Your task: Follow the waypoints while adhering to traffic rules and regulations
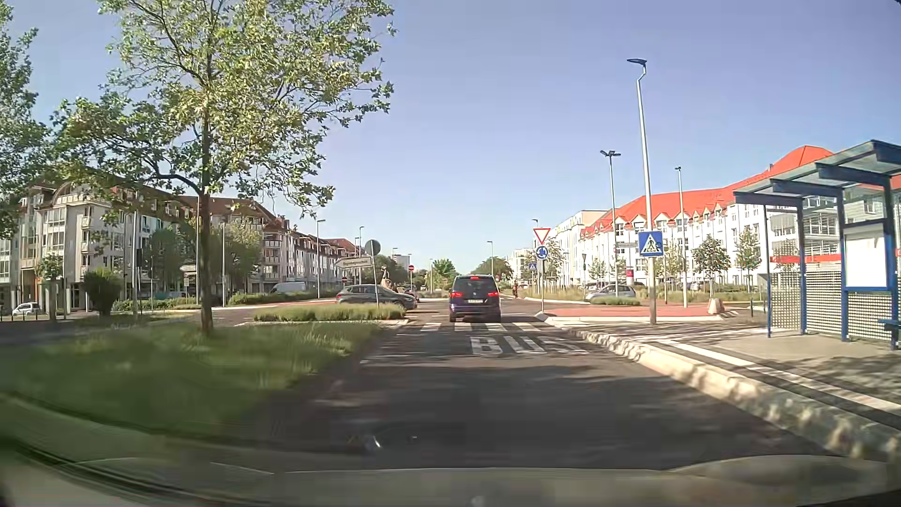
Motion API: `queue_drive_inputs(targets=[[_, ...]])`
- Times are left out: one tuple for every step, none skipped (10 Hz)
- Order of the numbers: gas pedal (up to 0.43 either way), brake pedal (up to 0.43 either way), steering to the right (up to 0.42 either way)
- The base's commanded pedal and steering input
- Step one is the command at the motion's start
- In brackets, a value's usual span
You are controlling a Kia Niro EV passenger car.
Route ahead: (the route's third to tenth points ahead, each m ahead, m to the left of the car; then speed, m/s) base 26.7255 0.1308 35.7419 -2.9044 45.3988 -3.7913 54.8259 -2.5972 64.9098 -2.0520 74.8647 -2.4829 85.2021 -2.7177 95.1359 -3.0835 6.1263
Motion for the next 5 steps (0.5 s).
queue_drive_inputs(targets=[[0.0,0.244,0.009],[0.0,0.244,0.009],[0.0,0.244,0.009],[0.0,0.238,0.009],[0.0,0.232,0.009]])
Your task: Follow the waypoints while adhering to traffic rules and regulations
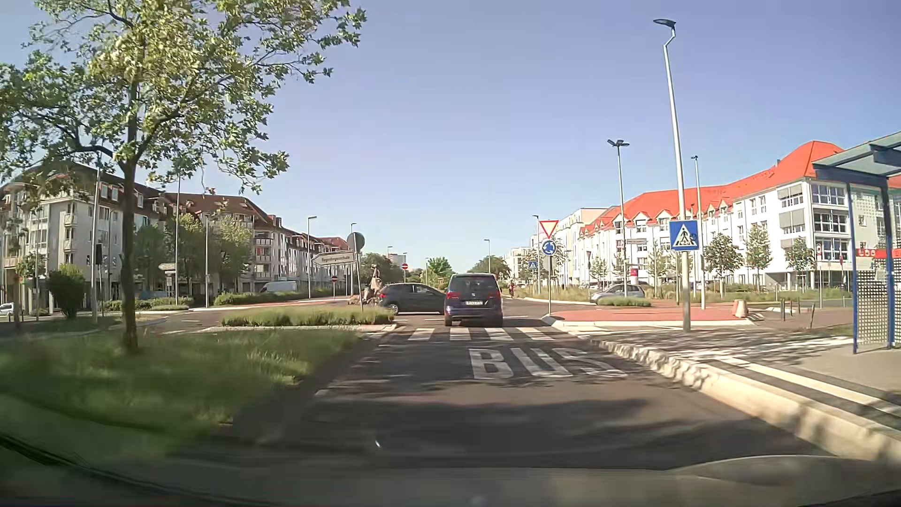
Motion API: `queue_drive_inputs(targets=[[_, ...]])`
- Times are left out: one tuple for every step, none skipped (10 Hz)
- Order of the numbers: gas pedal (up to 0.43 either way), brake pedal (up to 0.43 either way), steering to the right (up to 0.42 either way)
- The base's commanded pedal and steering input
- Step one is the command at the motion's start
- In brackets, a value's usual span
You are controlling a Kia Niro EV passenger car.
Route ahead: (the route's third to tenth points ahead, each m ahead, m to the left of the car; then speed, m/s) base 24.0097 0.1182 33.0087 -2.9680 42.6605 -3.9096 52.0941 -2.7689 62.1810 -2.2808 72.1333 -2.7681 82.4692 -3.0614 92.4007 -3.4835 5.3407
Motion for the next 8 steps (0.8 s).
queue_drive_inputs(targets=[[0.0,0.232,0.008],[0.0,0.232,0.008],[0.0,0.226,0.007],[0.0,0.22,0.008],[0.0,0.213,0.007],[0.0,0.207,0.008],[0.0,0.195,0.007],[0.0,0.183,0.007]])
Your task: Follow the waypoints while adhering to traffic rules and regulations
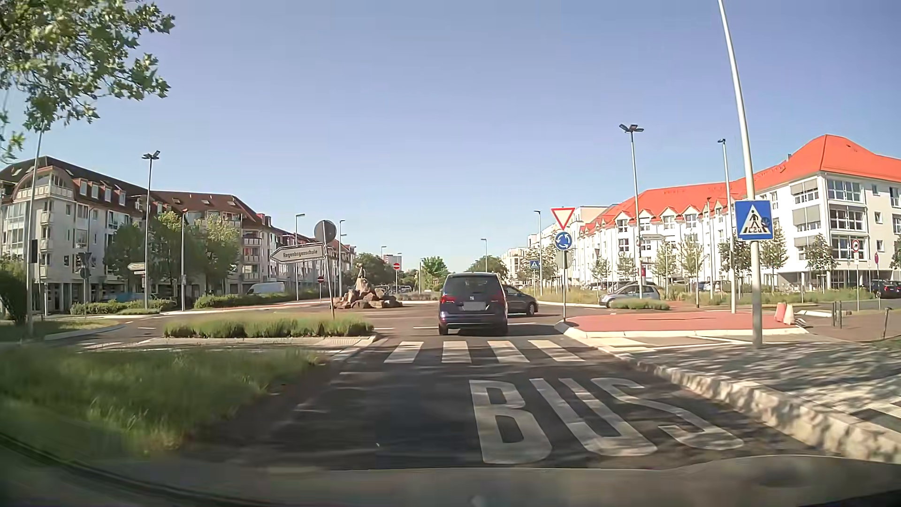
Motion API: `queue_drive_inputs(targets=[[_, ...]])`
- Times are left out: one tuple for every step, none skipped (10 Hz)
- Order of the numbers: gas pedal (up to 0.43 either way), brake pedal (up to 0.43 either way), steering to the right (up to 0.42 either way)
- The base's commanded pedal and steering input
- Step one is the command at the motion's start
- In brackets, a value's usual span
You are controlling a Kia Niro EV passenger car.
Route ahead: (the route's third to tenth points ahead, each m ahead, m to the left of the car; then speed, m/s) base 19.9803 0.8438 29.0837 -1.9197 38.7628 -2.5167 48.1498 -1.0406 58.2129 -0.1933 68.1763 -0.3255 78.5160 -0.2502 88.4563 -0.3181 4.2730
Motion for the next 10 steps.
queue_drive_inputs(targets=[[0.0,0.171,0.007],[0.0,0.165,0.007],[0.0,0.098,0.007],[0.0,0.0,0.007],[0.0,0.0,0.007],[0.0,0.0,0.007],[0.0,0.0,0.007],[0.0,0.0,0.007],[0.0,0.0,0.007],[0.0,0.0,0.007]])
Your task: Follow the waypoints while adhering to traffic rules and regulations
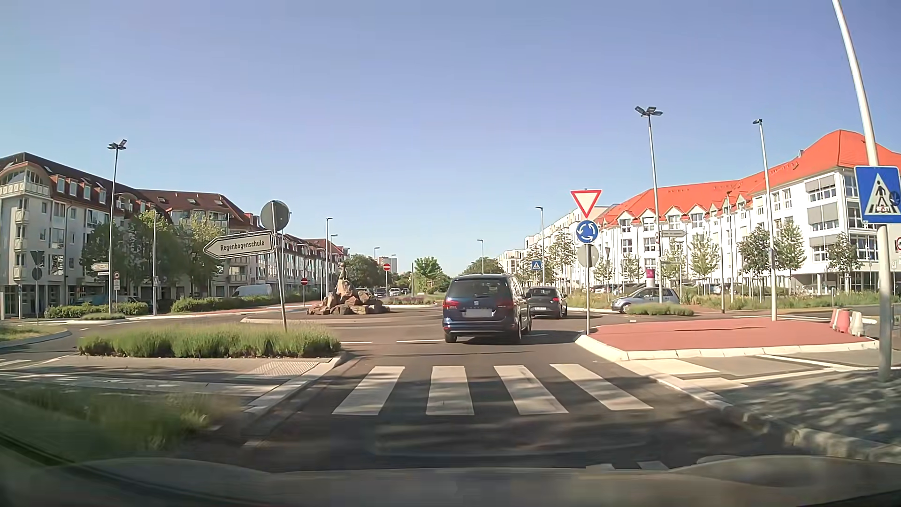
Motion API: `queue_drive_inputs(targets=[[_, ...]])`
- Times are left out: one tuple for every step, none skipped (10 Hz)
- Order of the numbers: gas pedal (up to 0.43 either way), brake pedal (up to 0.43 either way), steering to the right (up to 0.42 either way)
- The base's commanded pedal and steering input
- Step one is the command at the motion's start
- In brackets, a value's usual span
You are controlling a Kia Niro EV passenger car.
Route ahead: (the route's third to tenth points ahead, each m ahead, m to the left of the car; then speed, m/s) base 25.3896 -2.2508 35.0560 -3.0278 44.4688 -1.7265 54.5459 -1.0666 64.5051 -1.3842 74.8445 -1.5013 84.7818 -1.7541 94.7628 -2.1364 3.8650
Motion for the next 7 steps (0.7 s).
queue_drive_inputs(targets=[[0.0,0.0,0.007],[0.0,0.0,0.007],[0.0,0.0,0.007],[0.0,0.0,0.007],[0.0,0.0,0.008],[0.0,0.0,0.008],[0.0,0.0,0.008]])
